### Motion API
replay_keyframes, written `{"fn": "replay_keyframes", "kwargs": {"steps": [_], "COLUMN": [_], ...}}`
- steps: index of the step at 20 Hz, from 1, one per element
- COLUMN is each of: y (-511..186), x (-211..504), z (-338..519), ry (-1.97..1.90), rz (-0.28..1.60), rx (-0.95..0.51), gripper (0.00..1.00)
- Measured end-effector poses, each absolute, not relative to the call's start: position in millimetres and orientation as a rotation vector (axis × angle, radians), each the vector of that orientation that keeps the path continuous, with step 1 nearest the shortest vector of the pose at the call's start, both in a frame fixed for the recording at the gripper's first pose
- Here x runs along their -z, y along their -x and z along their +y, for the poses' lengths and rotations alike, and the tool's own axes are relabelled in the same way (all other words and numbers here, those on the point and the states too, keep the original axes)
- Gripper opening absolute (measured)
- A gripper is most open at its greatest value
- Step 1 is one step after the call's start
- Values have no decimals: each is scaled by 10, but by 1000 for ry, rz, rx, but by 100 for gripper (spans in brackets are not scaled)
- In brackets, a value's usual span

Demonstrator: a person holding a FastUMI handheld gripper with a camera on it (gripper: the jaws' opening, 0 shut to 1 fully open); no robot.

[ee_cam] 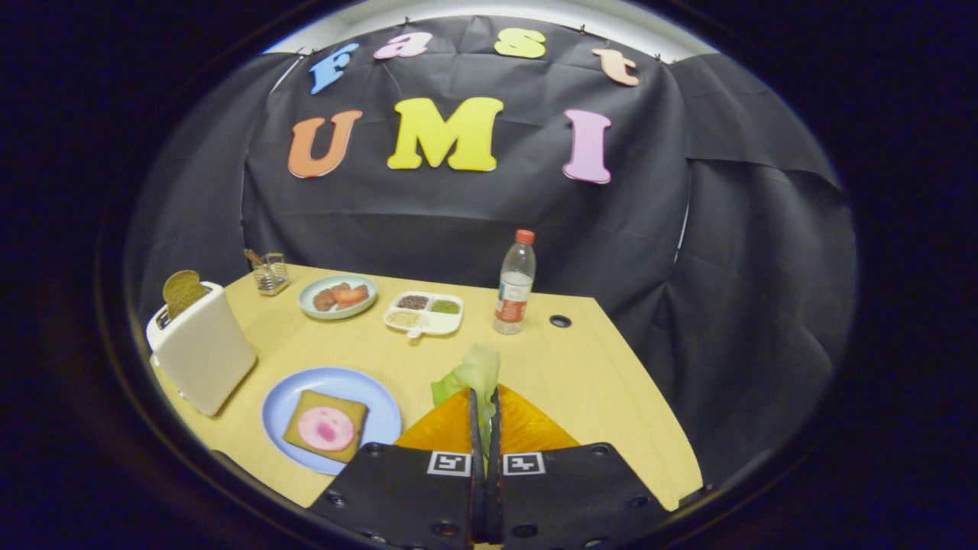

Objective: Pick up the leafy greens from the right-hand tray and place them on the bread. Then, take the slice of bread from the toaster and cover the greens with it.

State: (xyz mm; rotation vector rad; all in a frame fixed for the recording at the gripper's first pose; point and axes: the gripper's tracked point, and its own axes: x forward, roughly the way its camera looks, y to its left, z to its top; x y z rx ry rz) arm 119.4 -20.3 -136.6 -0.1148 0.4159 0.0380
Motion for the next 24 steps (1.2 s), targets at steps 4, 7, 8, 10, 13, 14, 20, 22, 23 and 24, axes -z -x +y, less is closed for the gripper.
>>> {"fn": "replay_keyframes", "kwargs": {"steps": [4,7,8,10,13,14,20,22,23,24], "y": [-1054,-1013,-1015,-1023,-1067,-1092,-1397,-1460,-1475,-1492], "x": [1353,1387,1413,1505,1623,1697,2243,2351,2406,2463], "z": [523,1054,1221,1481,1776,1824,1482,1347,1309,1277], "ry": [118,114,108,92,53,44,57,63,61,57], "rz": [411,402,400,404,376,377,466,487,498,512], "rx": [-147,-221,-246,-278,-326,-334,-240,-226,-225,-225], "gripper": [1,1,1,1,1,1,1,1,1,1]}}
